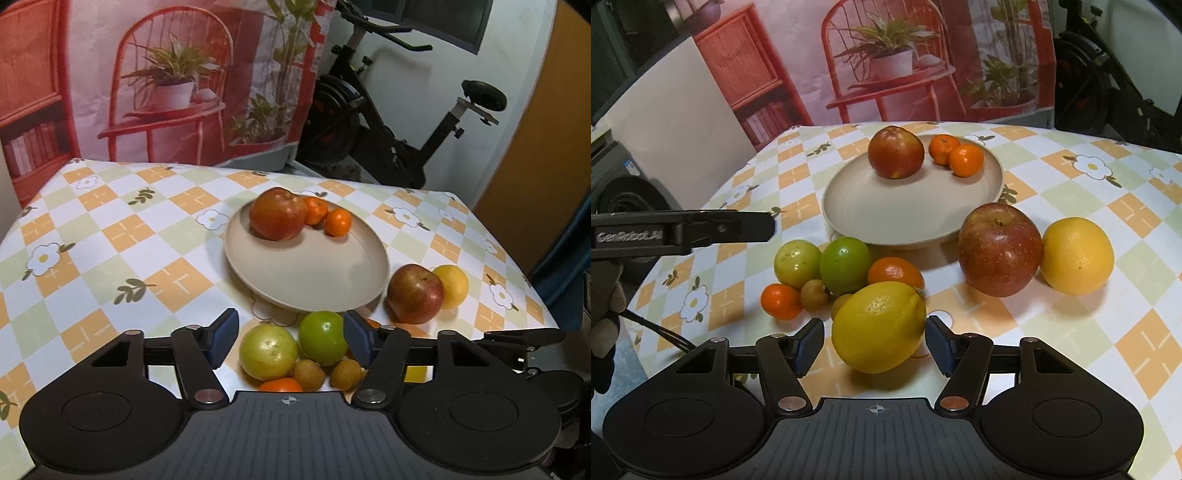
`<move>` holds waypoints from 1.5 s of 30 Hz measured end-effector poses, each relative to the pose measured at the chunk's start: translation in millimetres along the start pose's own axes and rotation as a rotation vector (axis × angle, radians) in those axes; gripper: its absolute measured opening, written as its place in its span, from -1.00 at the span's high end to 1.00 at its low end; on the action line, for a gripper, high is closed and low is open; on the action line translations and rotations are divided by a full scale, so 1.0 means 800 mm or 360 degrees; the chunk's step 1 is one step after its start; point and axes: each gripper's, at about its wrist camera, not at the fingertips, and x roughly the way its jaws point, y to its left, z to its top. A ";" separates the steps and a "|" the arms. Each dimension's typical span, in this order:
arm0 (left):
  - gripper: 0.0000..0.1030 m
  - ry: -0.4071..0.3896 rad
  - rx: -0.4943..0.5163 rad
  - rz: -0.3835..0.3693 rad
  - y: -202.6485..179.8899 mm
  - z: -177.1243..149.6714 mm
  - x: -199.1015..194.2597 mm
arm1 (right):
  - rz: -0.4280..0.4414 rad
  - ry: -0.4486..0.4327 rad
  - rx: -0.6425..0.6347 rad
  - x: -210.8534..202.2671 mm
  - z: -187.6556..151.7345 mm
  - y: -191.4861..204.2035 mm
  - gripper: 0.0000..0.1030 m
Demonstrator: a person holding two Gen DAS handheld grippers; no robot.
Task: Organize fruits
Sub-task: 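Close the left gripper on the yellow lemon in front of the plate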
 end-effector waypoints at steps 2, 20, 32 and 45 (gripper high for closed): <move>-0.07 0.0027 0.0010 -0.0046 -0.002 0.003 0.005 | 0.0004 -0.0013 -0.0010 -0.002 -0.001 0.001 -0.03; 0.24 0.0257 0.0100 -0.0333 -0.037 -0.006 0.046 | 0.0079 -0.0053 -0.0086 -0.008 0.000 0.014 0.06; 0.24 0.0273 0.0095 -0.0423 -0.042 -0.009 0.048 | 0.0079 -0.0066 -0.0142 -0.008 -0.003 0.023 0.01; 0.28 0.0308 0.0016 -0.0471 -0.031 -0.017 0.055 | 0.0113 0.0038 -0.0100 0.008 -0.012 0.015 -0.06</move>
